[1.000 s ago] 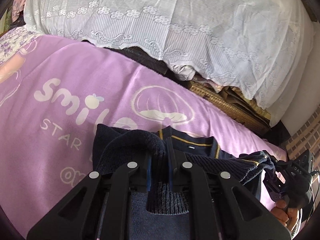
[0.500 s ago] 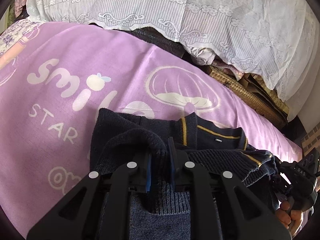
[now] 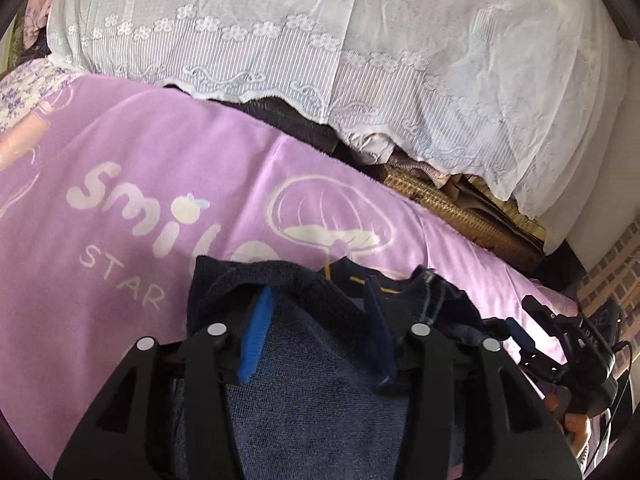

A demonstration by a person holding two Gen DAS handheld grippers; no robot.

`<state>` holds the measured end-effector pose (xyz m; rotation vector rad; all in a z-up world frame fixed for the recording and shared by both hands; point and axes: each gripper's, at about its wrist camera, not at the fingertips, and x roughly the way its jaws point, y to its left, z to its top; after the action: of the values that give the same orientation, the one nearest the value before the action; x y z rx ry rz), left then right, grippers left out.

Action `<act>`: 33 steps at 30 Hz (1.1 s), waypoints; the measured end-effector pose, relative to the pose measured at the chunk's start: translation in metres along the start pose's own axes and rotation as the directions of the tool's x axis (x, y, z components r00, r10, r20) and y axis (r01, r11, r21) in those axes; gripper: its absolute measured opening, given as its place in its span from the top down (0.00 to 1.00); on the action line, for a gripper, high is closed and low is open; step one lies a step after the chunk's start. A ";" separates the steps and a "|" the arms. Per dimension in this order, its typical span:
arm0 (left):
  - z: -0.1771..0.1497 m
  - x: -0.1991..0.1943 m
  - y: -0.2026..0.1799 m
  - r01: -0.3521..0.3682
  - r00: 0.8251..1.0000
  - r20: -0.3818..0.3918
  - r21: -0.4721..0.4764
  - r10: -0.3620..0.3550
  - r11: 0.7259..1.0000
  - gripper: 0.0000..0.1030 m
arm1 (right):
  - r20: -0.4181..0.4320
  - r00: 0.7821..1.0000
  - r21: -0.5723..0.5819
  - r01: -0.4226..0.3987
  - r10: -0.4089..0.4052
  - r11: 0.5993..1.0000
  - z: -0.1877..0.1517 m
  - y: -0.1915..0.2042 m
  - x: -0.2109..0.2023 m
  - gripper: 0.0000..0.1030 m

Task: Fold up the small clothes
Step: 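Lay the hem down near the collar and open both grippers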

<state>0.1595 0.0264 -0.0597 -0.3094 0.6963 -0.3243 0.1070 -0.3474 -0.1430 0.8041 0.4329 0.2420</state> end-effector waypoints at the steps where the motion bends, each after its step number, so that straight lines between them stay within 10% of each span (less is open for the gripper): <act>1: 0.000 -0.002 -0.003 -0.017 1.000 0.014 0.022 0.016 1.000 0.55 | 0.008 1.000 -0.018 0.001 -0.001 1.000 0.000 0.005 -0.003 0.51; 6: 0.007 0.005 -0.018 -0.155 0.988 0.018 0.084 0.154 0.984 0.55 | 0.010 1.000 -0.058 -0.007 0.007 0.998 -0.005 0.022 -0.010 0.53; 11: 0.045 0.020 -0.041 -0.327 0.940 -0.018 0.232 0.340 0.916 0.55 | -0.032 0.999 -0.086 0.015 -0.018 0.996 -0.008 0.035 -0.007 0.62; 15: 0.057 0.007 -0.048 -0.273 0.954 -0.057 0.235 0.294 0.933 0.52 | -0.094 0.993 -0.147 0.057 -0.071 0.987 -0.007 0.052 0.009 0.83; 23: 0.009 0.052 -0.046 -0.203 0.959 -0.139 0.266 0.245 0.942 0.43 | -0.102 0.984 -0.193 0.128 -0.149 0.973 -0.012 0.046 0.045 0.84; 33: 0.009 0.103 0.023 -0.245 0.950 -0.192 0.031 0.246 0.969 0.30 | -0.124 0.982 0.096 0.158 -0.145 0.983 0.006 -0.053 0.069 1.00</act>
<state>0.2436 0.0086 -0.1209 -0.1825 0.9163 -0.1195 0.1729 -0.3611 -0.1977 0.8581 0.6188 0.1252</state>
